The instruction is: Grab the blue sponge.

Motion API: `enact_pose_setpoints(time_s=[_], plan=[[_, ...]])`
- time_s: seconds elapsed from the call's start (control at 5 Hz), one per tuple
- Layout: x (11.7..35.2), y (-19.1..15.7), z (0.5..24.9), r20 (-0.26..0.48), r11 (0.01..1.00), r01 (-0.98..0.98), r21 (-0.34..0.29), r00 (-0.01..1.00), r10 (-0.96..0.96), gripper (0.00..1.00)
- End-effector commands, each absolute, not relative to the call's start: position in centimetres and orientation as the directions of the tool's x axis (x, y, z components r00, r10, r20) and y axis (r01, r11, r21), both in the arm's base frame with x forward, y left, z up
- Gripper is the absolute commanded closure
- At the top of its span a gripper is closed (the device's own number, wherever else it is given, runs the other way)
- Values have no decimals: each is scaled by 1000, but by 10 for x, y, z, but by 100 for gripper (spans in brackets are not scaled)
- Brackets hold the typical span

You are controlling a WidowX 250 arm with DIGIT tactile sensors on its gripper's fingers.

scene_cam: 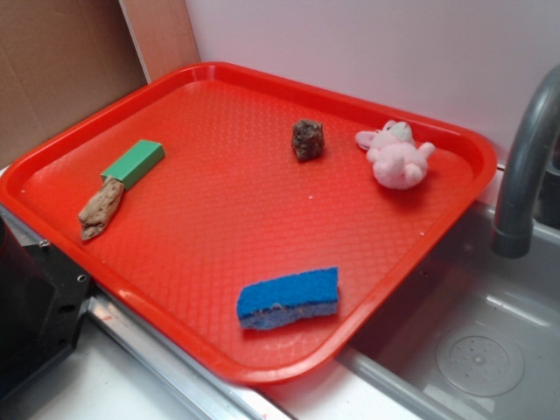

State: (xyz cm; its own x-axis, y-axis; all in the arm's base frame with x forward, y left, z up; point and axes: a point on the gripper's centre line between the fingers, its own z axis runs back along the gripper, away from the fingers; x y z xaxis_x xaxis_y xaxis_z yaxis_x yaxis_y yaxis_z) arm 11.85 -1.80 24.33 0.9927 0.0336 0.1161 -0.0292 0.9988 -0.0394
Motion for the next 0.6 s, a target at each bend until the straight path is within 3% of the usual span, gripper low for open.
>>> enact_pose_setpoints(time_s=[0.0, 0.2, 0.4], plan=[[119, -18, 243, 116, 999, -29, -39, 993, 34, 0], [114, -68, 224, 195, 964, 228, -137, 960, -199, 0], [114, -68, 224, 195, 964, 228, -137, 960, -199, 0]])
